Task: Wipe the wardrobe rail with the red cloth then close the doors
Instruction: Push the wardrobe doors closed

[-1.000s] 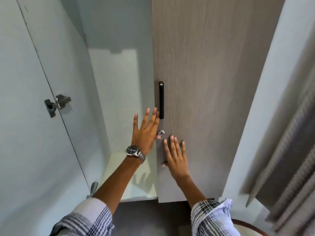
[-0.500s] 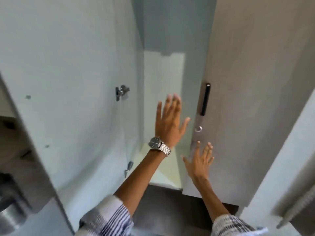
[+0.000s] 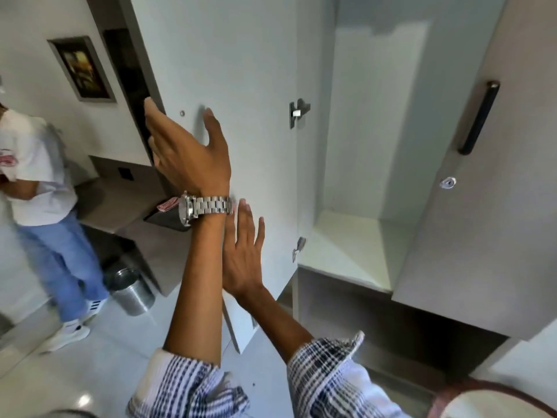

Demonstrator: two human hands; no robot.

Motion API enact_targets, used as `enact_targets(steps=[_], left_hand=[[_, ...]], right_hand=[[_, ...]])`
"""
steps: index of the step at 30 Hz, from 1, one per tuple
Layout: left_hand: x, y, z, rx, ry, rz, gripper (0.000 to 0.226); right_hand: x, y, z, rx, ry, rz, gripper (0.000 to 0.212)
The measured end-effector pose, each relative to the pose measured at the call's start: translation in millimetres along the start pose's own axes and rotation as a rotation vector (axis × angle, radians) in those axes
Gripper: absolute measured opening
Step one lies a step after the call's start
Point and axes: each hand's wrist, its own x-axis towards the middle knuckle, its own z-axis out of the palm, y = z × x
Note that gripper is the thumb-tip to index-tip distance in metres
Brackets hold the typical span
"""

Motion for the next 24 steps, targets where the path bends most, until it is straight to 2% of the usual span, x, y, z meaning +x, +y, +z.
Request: enact_targets(steps=[2,5,9,11,15,19,24], left_hand=[[-0.6,7.3,-2.4,-0.030,0.021,-0.006,0.074],[-14.4,24.1,-10.1,-0.047,0.050,0.028,0.068],[-52.0,53.0,-14.5,-0.116,0.051,0.161,0.046],[-74.8,78.3,-5.8,-0.188,-0.003,0.221,0.043],[-115.3,121.9,24.9,-0.271,-0.107,0.400,0.043],[-155.1,164.2,90.6,-0.370,-0.195,0.568,0.037],[-198.3,220.9,192.8,-0.362,-0.328,0.695,0.040]], right_hand=[[-4.9,3.6,5.4,-0.047,0.044,-0.032,0.100],[-18.6,26.3,-0.6,0.011,0.180,-0.139,0.093],[-47.7,98.7,-28.8,-0.092,0.321,-0.537,0.076],[-65.4,141.9,-49.2,-0.228,0.311,-0.602,0.064],[-78.7,221.4,-93.6,-0.377,0.329,-0.553,0.065],[-78.2,298.1,-156.9,-0.553,0.301,-0.434,0.072],[-47.7,365.8,-222.1,-0.793,0.115,-0.207,0.063]])
